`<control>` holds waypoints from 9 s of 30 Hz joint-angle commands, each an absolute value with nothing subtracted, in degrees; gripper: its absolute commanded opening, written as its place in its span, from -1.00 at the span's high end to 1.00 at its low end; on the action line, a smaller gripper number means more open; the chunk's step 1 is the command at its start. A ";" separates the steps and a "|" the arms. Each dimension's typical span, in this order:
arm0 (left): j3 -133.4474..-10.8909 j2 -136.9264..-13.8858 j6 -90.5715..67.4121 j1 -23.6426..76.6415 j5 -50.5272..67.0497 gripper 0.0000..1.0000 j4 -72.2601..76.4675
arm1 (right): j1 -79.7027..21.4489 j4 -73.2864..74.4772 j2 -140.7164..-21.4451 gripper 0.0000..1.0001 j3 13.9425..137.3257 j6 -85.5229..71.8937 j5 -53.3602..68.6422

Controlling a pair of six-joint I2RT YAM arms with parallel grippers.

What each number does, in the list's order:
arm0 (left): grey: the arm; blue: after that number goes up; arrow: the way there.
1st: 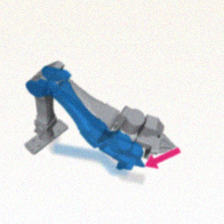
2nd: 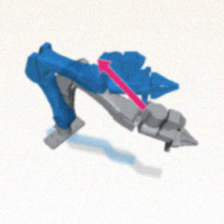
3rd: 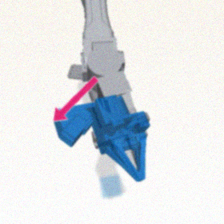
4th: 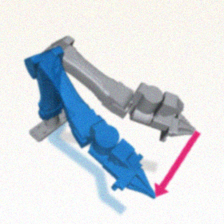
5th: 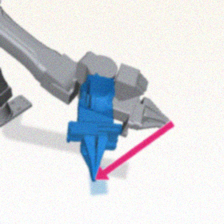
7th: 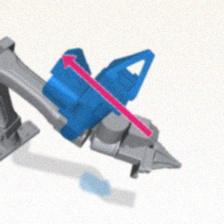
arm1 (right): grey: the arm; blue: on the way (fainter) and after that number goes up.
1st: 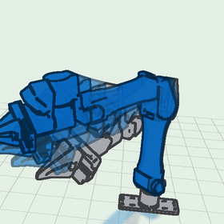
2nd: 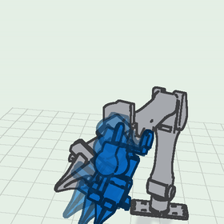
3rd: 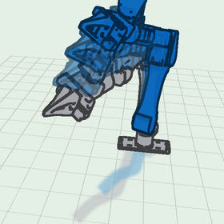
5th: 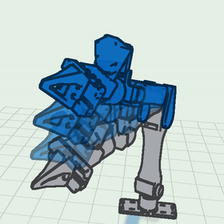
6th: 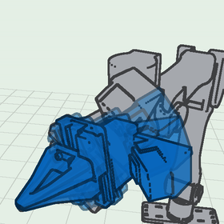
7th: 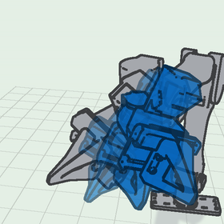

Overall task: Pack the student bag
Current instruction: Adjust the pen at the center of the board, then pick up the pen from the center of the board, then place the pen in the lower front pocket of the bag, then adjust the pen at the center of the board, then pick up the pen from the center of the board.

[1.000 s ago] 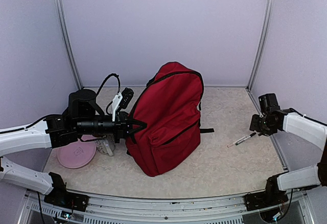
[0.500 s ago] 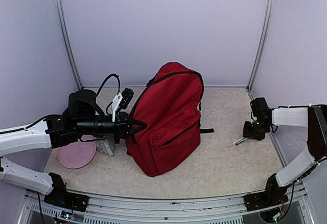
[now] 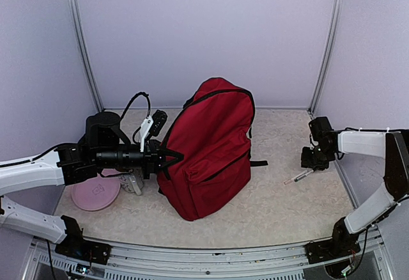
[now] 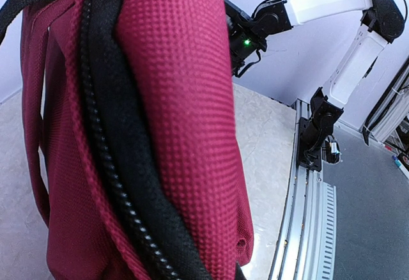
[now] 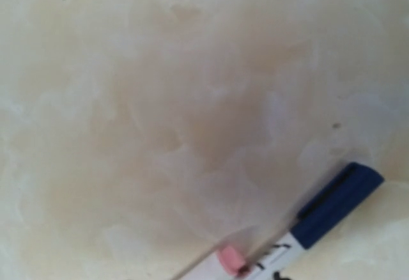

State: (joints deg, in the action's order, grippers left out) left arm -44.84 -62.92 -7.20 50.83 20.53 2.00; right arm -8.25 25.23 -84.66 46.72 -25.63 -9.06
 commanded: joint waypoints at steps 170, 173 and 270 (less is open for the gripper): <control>-45.95 -61.59 -5.93 50.68 23.21 0.92 3.71 | -50.41 7.90 -68.26 -0.19 56.40 43.16 18.90; -45.97 -61.56 -6.00 50.66 23.14 0.92 3.69 | -50.26 5.31 -64.40 -0.32 56.66 28.66 9.12; -46.10 -60.85 -5.06 51.77 21.20 0.90 2.96 | -38.93 -13.44 -58.21 1.00 43.68 -4.35 33.40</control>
State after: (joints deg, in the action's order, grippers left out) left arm -44.84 -62.13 -5.91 51.42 21.41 1.21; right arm -32.03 6.28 -57.54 50.35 -10.74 20.86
